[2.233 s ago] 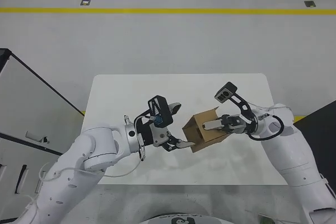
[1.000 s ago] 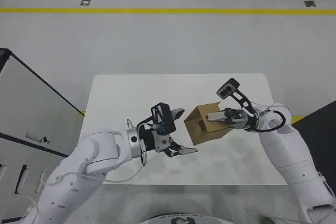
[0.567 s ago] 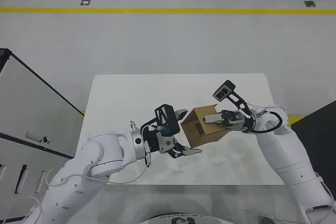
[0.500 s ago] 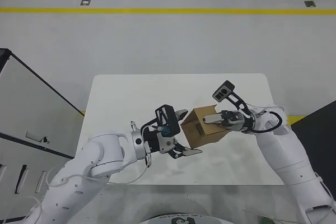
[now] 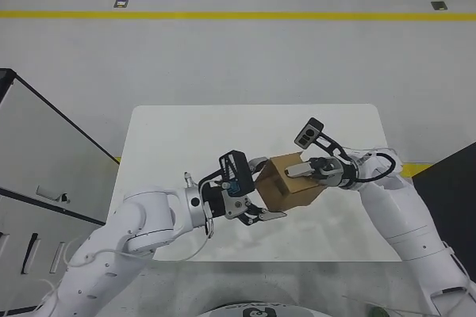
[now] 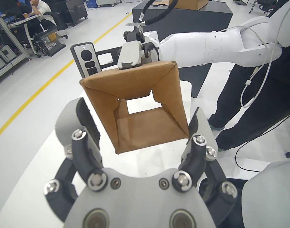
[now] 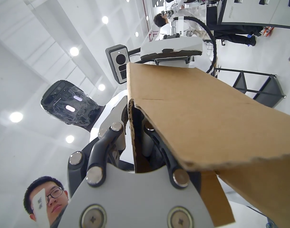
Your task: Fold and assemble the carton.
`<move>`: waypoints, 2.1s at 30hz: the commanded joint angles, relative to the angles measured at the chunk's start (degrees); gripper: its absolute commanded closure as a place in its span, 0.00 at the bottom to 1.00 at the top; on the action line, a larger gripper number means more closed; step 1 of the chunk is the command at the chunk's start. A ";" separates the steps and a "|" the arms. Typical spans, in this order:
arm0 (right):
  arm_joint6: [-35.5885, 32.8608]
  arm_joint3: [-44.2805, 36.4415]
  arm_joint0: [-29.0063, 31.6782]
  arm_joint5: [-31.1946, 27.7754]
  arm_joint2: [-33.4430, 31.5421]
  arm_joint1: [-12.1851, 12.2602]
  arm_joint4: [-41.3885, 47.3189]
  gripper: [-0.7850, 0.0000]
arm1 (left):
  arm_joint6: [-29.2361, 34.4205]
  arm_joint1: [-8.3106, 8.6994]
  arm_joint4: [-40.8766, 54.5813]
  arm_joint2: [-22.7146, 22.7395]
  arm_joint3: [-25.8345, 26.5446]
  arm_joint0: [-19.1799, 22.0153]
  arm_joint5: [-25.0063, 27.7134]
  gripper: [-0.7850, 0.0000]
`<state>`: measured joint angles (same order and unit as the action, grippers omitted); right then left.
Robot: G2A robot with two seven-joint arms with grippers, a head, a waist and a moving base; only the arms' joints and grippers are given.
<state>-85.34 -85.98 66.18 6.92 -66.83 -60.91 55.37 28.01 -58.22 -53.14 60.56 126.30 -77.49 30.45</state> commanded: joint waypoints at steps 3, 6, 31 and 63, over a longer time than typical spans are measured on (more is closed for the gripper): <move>-0.15 -0.07 0.08 0.57 0.11 0.02 -0.14 1.00 | 0.04 0.06 0.05 0.43 0.19 -0.25 0.25 0.52; -0.32 -0.13 0.16 1.04 0.13 0.05 -0.26 1.00 | 0.07 0.10 0.12 0.65 0.27 -0.42 0.40 0.56; 0.54 -3.49 1.51 -6.20 -0.63 0.23 -4.99 1.00 | 3.02 -0.09 2.09 -0.48 -0.28 0.38 -0.06 0.00; 3.38 -5.72 4.08 -7.63 -3.43 0.82 -6.18 1.00 | 5.02 -0.46 2.57 -1.95 -0.34 1.45 -1.54 0.66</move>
<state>-81.88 -91.73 70.25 -0.74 -70.19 -60.10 49.09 33.01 -58.68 -50.57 58.64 125.97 -76.05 28.85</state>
